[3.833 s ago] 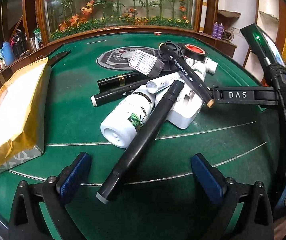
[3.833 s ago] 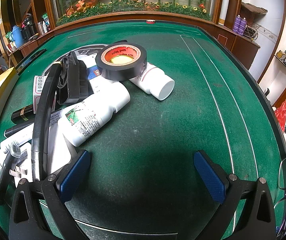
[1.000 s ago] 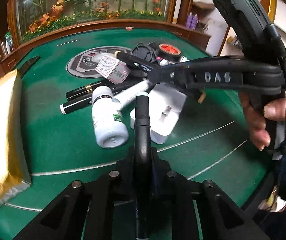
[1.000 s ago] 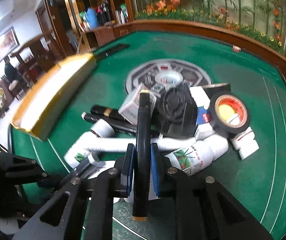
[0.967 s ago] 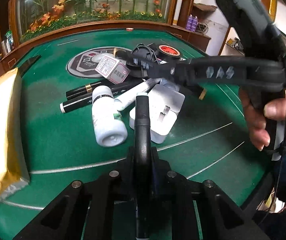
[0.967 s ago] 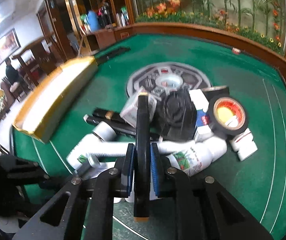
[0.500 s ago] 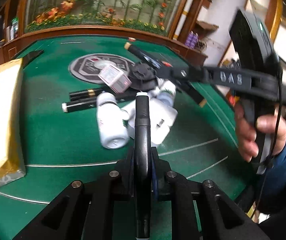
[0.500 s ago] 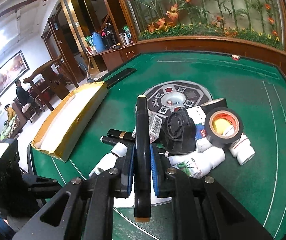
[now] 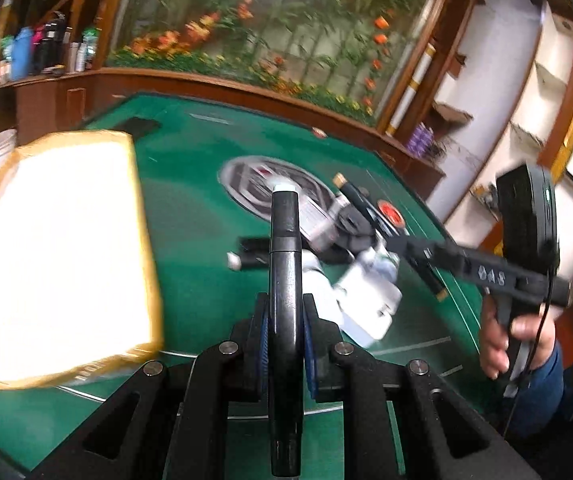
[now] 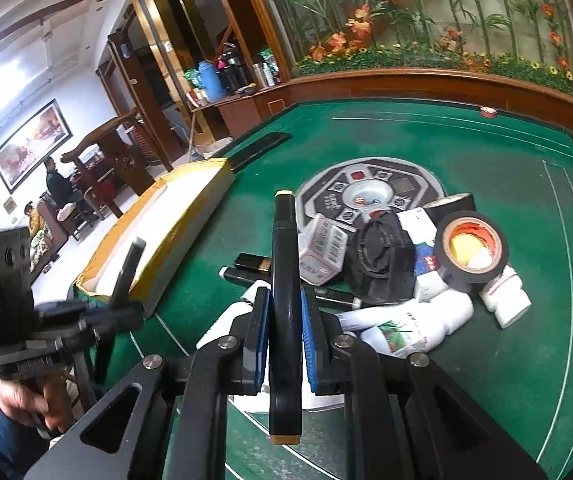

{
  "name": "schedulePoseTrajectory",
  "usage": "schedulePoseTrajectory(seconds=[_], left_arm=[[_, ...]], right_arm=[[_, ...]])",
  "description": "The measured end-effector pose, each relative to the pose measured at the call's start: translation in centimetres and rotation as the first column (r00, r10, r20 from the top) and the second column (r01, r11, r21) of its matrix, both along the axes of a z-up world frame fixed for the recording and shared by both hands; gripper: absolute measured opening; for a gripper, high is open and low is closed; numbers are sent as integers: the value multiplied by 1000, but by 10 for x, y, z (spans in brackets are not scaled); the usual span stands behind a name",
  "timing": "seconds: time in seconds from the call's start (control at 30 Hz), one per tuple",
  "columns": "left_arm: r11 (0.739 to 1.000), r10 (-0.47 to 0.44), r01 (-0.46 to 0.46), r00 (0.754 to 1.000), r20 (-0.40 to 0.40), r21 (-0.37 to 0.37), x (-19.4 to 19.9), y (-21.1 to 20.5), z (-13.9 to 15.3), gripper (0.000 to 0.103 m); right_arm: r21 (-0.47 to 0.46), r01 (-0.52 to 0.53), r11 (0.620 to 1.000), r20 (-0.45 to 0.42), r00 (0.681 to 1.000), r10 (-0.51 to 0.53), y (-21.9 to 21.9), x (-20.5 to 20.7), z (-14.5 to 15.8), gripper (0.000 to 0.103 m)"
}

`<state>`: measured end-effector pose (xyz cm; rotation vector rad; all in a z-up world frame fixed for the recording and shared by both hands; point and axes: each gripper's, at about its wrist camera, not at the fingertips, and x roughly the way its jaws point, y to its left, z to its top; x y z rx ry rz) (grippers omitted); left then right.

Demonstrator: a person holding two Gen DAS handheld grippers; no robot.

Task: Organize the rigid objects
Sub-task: 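Carry both markers into the white tray and open both tools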

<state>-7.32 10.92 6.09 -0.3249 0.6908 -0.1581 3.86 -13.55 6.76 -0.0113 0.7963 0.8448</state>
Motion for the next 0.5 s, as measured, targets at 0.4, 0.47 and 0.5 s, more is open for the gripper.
schedulePoseTrajectory(seconds=[0.4,0.47,0.5], left_arm=[[979,206,-205,979,5,-15,-20,89,0,15],[976,214,-215,977,-13,-23,-17,99,-5,15],[976,216,-216,976,-21,-30,-16,103,-7,15]], right_arm=[[46,-198,979,-75,977,201,63,-31,8,14],[50,-236,970,-72,968,239,83,-40,16,14],[50,-248,968,-72,965,251,93,-42,20,14]])
